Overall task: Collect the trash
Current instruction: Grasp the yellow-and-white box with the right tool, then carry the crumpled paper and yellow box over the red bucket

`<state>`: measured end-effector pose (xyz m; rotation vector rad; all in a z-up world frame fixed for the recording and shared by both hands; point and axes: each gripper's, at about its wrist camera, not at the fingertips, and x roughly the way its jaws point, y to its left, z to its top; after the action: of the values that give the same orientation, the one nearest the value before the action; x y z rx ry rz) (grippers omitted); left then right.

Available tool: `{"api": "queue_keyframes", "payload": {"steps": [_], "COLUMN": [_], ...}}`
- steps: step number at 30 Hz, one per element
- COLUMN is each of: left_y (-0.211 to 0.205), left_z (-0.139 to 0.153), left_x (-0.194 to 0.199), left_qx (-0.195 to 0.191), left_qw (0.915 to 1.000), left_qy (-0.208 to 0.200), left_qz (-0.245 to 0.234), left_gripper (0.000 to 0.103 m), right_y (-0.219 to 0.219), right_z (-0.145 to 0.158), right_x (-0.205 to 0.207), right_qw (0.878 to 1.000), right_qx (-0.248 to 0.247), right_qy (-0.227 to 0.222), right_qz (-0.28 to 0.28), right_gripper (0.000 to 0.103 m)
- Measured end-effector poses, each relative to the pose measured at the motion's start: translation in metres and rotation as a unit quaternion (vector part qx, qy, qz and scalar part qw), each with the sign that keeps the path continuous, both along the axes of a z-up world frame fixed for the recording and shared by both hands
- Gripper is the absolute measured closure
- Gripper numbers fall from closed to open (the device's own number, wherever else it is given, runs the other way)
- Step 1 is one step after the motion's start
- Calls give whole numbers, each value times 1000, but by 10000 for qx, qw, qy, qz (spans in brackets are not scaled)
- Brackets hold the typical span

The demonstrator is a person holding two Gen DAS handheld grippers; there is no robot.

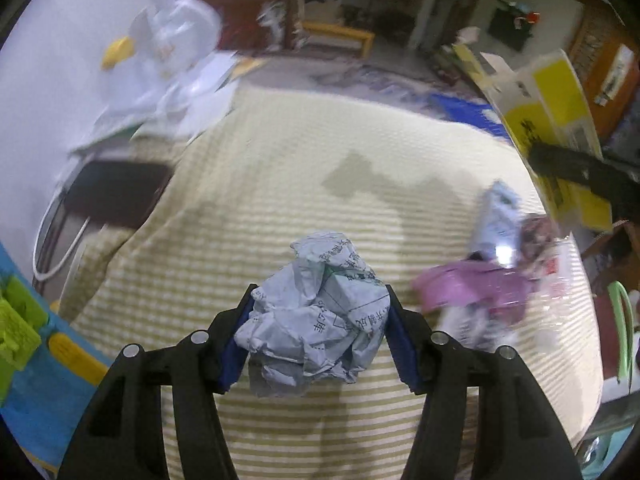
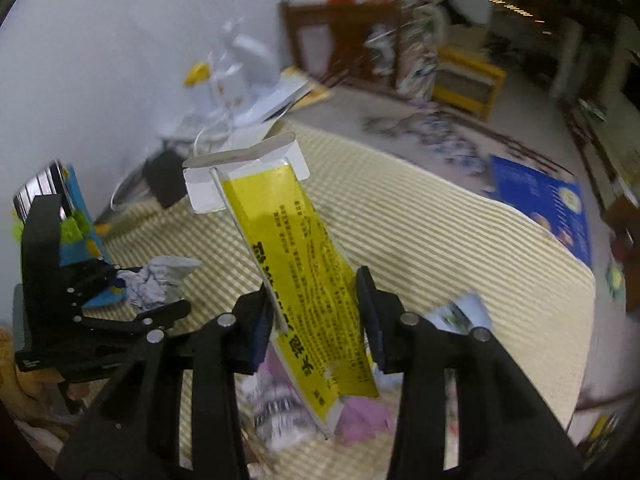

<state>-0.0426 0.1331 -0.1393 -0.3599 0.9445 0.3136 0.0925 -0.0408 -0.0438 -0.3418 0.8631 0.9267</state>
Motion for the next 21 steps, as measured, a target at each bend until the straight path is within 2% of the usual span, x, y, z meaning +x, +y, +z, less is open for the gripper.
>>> {"api": "queue_keyframes", "payload": {"steps": [4,8,11,17,21], "left_y": [-30,-62,-87,-134,-149], "left_z": [23,49,66,75,73], "left_x": [12,27,36,41,39], "left_qx": [-19,55,56,69,38], "left_qw": [9992,9957,9923,9854,9842], "left_qy": [-257,-565,-732,-819,-791], "left_qz": [-313,-727,-996,-1491,-1581], "left_gripper": [46,46,46,46,46], "right_y": [-61,-107,-140,-179,-194], "right_z": [8,9,9,6,5], "right_x": [-12,-28,-38,-52,-60], "right_qw": [9942,9821,9686,9554,9524], "right_qx": [540,870,1125,1249,1286], "right_qy": [143,111,161,188,184], "right_qz": [-919,-1666,-2212,-2668,-2759], "right_gripper": [64,64,64,64,64]}}
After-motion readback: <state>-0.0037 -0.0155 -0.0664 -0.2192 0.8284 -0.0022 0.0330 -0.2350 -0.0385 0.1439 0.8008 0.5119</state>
